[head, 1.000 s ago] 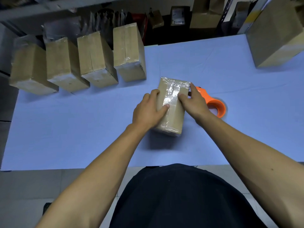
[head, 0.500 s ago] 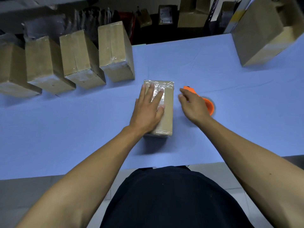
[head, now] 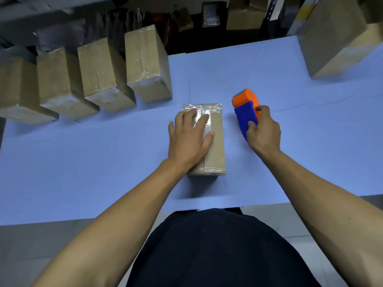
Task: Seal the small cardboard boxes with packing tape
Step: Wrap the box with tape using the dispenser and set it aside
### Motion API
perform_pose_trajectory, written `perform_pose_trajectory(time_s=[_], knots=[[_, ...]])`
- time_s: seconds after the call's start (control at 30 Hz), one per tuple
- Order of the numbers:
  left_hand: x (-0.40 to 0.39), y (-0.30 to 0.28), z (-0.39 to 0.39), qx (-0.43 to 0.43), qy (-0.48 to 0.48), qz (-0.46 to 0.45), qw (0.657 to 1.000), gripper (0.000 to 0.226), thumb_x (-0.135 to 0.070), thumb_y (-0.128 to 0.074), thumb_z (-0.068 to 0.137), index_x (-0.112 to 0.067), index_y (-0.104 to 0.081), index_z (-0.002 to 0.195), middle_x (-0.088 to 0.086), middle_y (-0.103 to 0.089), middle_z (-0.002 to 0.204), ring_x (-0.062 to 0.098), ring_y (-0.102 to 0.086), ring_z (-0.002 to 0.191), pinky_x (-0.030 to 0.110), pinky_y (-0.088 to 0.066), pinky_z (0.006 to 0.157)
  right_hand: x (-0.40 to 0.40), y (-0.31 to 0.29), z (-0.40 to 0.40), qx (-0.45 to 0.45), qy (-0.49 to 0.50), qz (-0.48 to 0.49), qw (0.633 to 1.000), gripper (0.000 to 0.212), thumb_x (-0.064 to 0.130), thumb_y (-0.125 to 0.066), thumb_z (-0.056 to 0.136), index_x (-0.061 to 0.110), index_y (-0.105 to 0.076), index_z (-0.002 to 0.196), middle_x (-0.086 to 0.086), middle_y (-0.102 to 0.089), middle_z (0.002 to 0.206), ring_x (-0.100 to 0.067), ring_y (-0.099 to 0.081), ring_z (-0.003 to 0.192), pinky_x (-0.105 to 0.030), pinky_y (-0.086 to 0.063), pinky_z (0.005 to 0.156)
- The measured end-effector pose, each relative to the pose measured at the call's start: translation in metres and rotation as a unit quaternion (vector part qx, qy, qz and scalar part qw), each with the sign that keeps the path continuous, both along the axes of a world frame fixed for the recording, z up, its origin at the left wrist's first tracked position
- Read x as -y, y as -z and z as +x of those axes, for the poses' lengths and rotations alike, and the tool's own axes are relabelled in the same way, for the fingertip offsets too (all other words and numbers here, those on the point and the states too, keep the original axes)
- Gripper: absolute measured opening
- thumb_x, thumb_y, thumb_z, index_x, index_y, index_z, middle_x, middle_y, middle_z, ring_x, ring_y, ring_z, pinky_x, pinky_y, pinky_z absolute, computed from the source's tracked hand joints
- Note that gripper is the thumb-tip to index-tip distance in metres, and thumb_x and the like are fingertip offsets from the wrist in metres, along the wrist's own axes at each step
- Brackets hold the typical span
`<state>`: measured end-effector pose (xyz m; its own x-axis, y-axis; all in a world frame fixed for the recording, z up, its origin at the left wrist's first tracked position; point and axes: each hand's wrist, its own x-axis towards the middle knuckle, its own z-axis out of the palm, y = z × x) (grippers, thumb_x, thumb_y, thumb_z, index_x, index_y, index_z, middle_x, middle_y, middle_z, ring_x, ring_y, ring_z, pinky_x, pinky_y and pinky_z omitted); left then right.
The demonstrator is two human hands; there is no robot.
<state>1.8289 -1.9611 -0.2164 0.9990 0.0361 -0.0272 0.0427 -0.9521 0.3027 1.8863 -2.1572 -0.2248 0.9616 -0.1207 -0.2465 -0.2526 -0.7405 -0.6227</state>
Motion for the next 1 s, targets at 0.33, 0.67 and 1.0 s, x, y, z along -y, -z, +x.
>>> perform_pose_trajectory(time_s=[0.33, 0.67, 1.0], knots=[[-0.008, -0.062, 0.073, -0.052, -0.1, -0.198, 0.974, 0.042, -0.047, -0.042, 0.1, -0.012, -0.064, 0.089, 0.003, -0.064, 0.081, 0.033, -0.061, 0.09, 0.035, -0.041, 0.069, -0.001, -0.08, 0.016, 0.071, -0.127, 0.028, 0.989, 0.061, 0.043, -0.08, 0.074, 0.024, -0.045, 0.121, 0.005, -0.06, 0.1, -0.022, -0.061, 0.087, -0.038, -0.053, 0.076], [-0.021, -0.094, 0.083, -0.214, -0.246, -0.669, 0.668, 0.004, -0.013, -0.067, 0.093, -0.012, -0.068, 0.089, 0.005, -0.067, 0.075, 0.018, -0.06, 0.074, 0.028, -0.051, 0.065, -0.006, -0.099, 0.016, 0.13, -0.218, 0.013, 0.967, 0.06, 0.047, -0.082, 0.074, 0.024, -0.046, 0.116, 0.006, -0.059, 0.102, -0.022, -0.062, 0.084, -0.042, -0.056, 0.074], [-0.044, -0.092, 0.075, -0.239, -0.242, -0.625, 0.702, 0.015, 0.0, -0.062, 0.094, -0.007, -0.068, 0.082, 0.009, -0.066, 0.075, 0.017, -0.062, 0.074, 0.027, -0.06, 0.066, -0.019, -0.107, 0.032, 0.137, -0.344, -0.137, 0.919, 0.056, 0.054, -0.073, 0.077, 0.021, -0.042, 0.111, -0.002, -0.057, 0.102, -0.029, -0.057, 0.08, -0.036, -0.046, 0.066]])
